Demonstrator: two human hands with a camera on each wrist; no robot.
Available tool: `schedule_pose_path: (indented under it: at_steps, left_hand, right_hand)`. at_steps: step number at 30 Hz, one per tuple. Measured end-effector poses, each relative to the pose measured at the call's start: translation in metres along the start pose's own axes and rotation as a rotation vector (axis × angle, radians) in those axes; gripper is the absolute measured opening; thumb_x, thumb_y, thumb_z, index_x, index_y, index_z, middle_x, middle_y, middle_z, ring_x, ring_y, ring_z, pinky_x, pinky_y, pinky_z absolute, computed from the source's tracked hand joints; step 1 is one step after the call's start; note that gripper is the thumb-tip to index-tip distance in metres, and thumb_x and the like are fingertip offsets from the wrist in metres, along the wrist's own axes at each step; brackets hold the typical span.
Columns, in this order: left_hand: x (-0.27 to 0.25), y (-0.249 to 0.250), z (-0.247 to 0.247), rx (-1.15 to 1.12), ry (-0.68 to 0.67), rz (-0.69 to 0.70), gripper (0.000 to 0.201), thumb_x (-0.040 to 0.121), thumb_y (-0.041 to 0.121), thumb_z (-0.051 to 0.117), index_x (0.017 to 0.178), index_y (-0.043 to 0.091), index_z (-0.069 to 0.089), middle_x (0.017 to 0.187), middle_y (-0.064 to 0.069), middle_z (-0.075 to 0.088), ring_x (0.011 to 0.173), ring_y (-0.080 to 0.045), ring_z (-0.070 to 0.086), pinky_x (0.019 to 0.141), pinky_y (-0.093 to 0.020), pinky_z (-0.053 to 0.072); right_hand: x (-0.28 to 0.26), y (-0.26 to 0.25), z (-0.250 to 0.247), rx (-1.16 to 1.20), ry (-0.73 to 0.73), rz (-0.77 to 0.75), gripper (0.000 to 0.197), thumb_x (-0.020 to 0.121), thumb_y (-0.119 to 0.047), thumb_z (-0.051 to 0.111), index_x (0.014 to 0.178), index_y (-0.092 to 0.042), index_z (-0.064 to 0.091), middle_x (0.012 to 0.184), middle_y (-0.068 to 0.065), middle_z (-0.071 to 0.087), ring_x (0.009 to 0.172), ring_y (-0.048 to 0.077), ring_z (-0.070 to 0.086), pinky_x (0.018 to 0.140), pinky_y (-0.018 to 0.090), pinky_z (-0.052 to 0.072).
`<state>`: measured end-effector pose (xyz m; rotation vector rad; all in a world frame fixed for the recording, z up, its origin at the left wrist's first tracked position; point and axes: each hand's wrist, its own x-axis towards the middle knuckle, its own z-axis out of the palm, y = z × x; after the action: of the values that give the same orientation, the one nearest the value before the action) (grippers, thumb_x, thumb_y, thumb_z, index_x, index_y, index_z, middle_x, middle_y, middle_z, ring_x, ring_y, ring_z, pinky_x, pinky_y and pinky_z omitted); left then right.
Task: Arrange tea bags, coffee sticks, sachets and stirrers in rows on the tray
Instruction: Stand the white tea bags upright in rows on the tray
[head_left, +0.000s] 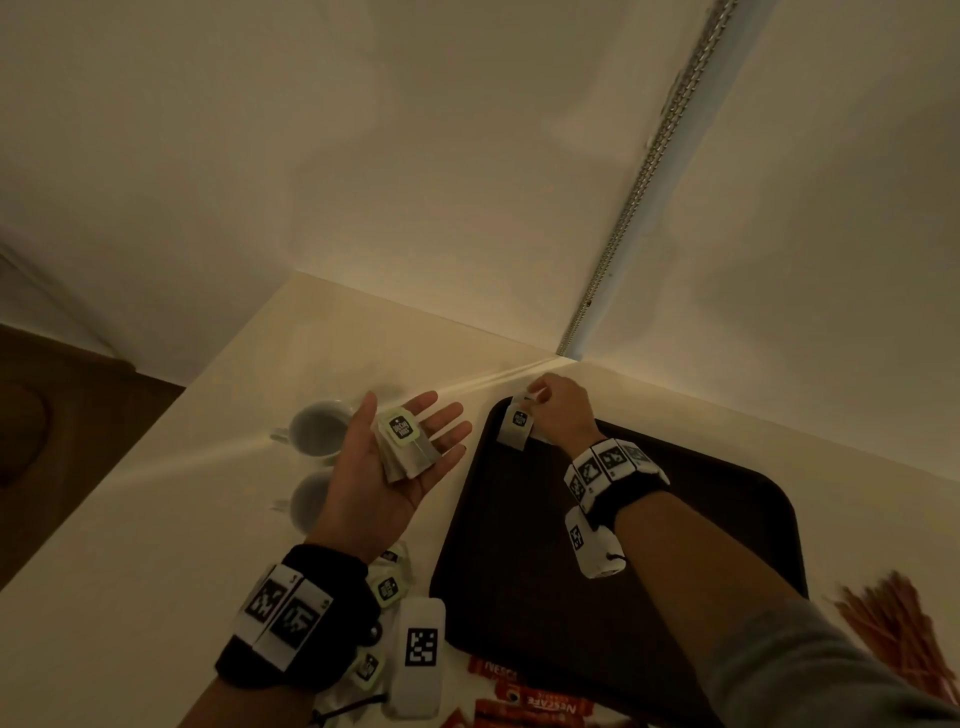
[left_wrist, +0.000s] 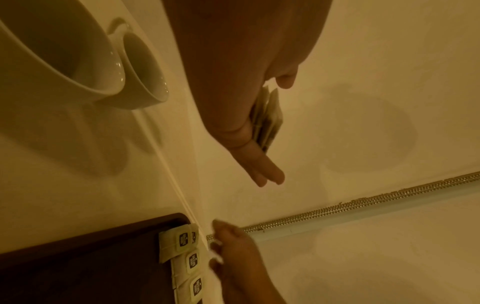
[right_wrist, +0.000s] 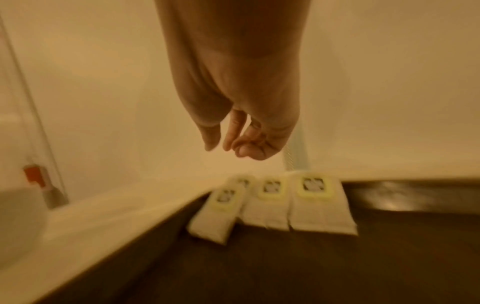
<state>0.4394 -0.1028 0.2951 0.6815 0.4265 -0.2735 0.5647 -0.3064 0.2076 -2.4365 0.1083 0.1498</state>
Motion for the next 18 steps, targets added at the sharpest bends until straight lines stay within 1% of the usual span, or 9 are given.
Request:
schedule_pose_path:
  at_steps: [3, 6, 8, 10, 11, 13, 15, 17, 18]
  left_hand:
    - [0.002, 0.0, 0.002, 0.044, -0.005, -0.045, 0.067, 0.094, 0.059, 0.027, 0.128, 0.008, 0.053, 0.12, -0.017, 0.065, 0.108, -0.032, 0.065, 0.081, -0.038, 0.058]
    - [0.003, -0.001, 0.009, 0.083, -0.035, -0.075, 0.068, 0.092, 0.062, 0.028, 0.125, 0.009, 0.056, 0.119, -0.016, 0.066, 0.107, -0.029, 0.066, 0.081, -0.038, 0.058]
    - [0.002, -0.001, 0.015, 0.093, -0.079, -0.081, 0.07, 0.091, 0.064, 0.028, 0.124, 0.009, 0.056, 0.12, -0.015, 0.066, 0.109, -0.027, 0.065, 0.083, -0.039, 0.057]
    - [0.0, 0.001, 0.021, 0.112, -0.132, -0.079, 0.072, 0.09, 0.065, 0.025, 0.124, 0.011, 0.057, 0.121, -0.013, 0.066, 0.11, -0.025, 0.064, 0.085, -0.042, 0.055]
    - [-0.001, 0.002, 0.023, 0.119, -0.156, -0.078, 0.072, 0.09, 0.066, 0.023, 0.122, 0.012, 0.059, 0.12, -0.013, 0.067, 0.108, -0.025, 0.065, 0.085, -0.043, 0.054]
    - [-0.002, 0.003, 0.025, 0.139, -0.186, -0.07, 0.071, 0.089, 0.067, 0.023, 0.118, 0.014, 0.061, 0.115, -0.011, 0.069, 0.103, -0.025, 0.067, 0.087, -0.043, 0.053]
    - [-0.004, 0.003, 0.026, 0.177, -0.198, -0.04, 0.068, 0.084, 0.065, 0.032, 0.12, 0.016, 0.06, 0.119, -0.009, 0.067, 0.11, -0.025, 0.064, 0.092, -0.043, 0.052]
    - [-0.006, 0.0, 0.026, 0.224, -0.191, 0.043, 0.061, 0.083, 0.055, 0.042, 0.127, 0.016, 0.056, 0.125, -0.007, 0.064, 0.116, -0.024, 0.061, 0.094, -0.041, 0.052]
    - [-0.006, -0.001, 0.026, 0.237, -0.179, 0.105, 0.056, 0.084, 0.048, 0.046, 0.127, 0.015, 0.055, 0.125, -0.006, 0.064, 0.115, -0.024, 0.062, 0.092, -0.04, 0.053]
  right_hand:
    - [-0.022, -0.04, -0.02, 0.242, 0.017, -0.195, 0.01, 0.086, -0.021, 0.067, 0.093, -0.015, 0.066, 0.087, -0.002, 0.058, 0.075, 0.006, 0.054, 0.07, 0.018, 0.04]
    - [-0.058, -0.087, -0.046, 0.328, -0.198, -0.505, 0.021, 0.078, -0.022, 0.075, 0.097, -0.021, 0.067, 0.091, -0.009, 0.052, 0.081, -0.006, 0.049, 0.072, 0.006, 0.036]
    - [-0.074, -0.104, -0.052, 0.241, -0.306, -0.642, 0.032, 0.071, -0.026, 0.08, 0.1, -0.025, 0.066, 0.096, -0.008, 0.051, 0.09, -0.004, 0.047, 0.078, 0.007, 0.037]
    - [-0.08, -0.111, -0.053, 0.167, -0.297, -0.698, 0.035, 0.069, -0.031, 0.081, 0.1, -0.024, 0.067, 0.098, -0.006, 0.053, 0.094, 0.007, 0.05, 0.081, 0.019, 0.044]
    - [-0.081, -0.112, -0.055, 0.15, -0.263, -0.71, 0.032, 0.069, -0.03, 0.081, 0.098, -0.022, 0.068, 0.096, -0.005, 0.055, 0.092, 0.01, 0.051, 0.08, 0.022, 0.045]
    - [-0.082, -0.114, -0.062, 0.166, -0.195, -0.706, 0.025, 0.072, -0.025, 0.079, 0.093, -0.016, 0.07, 0.091, -0.002, 0.061, 0.084, 0.011, 0.054, 0.074, 0.018, 0.042]
    - [-0.083, -0.118, -0.073, 0.212, -0.17, -0.675, 0.015, 0.078, -0.019, 0.074, 0.091, -0.013, 0.071, 0.086, -0.002, 0.066, 0.077, 0.008, 0.057, 0.067, 0.008, 0.038]
    - [-0.084, -0.123, -0.085, 0.226, -0.147, -0.686, 0.011, 0.083, -0.015, 0.068, 0.093, -0.011, 0.073, 0.083, -0.006, 0.067, 0.076, 0.005, 0.059, 0.066, 0.004, 0.037]
    - [-0.086, -0.127, -0.092, 0.211, -0.136, -0.706, 0.011, 0.085, -0.014, 0.067, 0.093, -0.011, 0.073, 0.083, -0.007, 0.066, 0.075, 0.003, 0.059, 0.066, 0.004, 0.038]
